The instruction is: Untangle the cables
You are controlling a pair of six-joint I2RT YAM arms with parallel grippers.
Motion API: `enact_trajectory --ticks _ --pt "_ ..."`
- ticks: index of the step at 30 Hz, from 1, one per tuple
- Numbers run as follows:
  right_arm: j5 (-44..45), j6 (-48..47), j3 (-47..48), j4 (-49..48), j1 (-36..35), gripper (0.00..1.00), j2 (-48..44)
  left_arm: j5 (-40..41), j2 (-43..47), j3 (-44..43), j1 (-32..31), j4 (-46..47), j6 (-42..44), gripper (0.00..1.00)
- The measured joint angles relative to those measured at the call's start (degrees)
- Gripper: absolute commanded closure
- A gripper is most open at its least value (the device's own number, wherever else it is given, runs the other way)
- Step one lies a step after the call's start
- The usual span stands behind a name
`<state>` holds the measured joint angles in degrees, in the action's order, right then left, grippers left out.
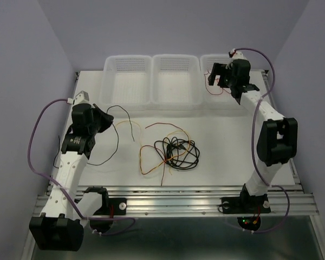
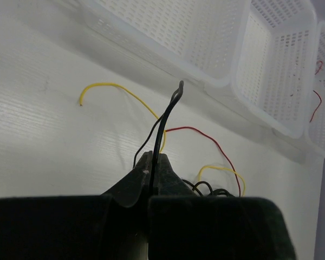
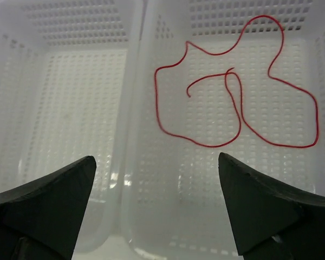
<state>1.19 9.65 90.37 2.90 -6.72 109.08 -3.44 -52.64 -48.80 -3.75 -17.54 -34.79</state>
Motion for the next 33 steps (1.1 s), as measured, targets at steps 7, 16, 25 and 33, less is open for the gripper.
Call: enact_trajectory --ticks 7,16,25,33 --pt "-32.9 -0.1 -12.7 -5.7 -1.4 0.0 -18.4 -4.5 -1.3 -5.1 -4.3 0.1 0.5 1.0" --pt "-54.0 -1.7 -17.4 -9.5 -19.1 0.0 -24.9 -2.3 -12.3 -19.5 -20.5 -0.7 1.5 1.0" --pt "-43.9 5.7 -38.4 -18.9 -27.9 0.0 -34.0 4.7 -26.0 -45.5 -25.6 -3.9 0.9 1.0" --pt "-33.1 6.8 -44.4 -31.1 -33.4 0.0 -30.2 7.2 -28.7 -56.5 -28.6 -4.7 -2.4 1.0"
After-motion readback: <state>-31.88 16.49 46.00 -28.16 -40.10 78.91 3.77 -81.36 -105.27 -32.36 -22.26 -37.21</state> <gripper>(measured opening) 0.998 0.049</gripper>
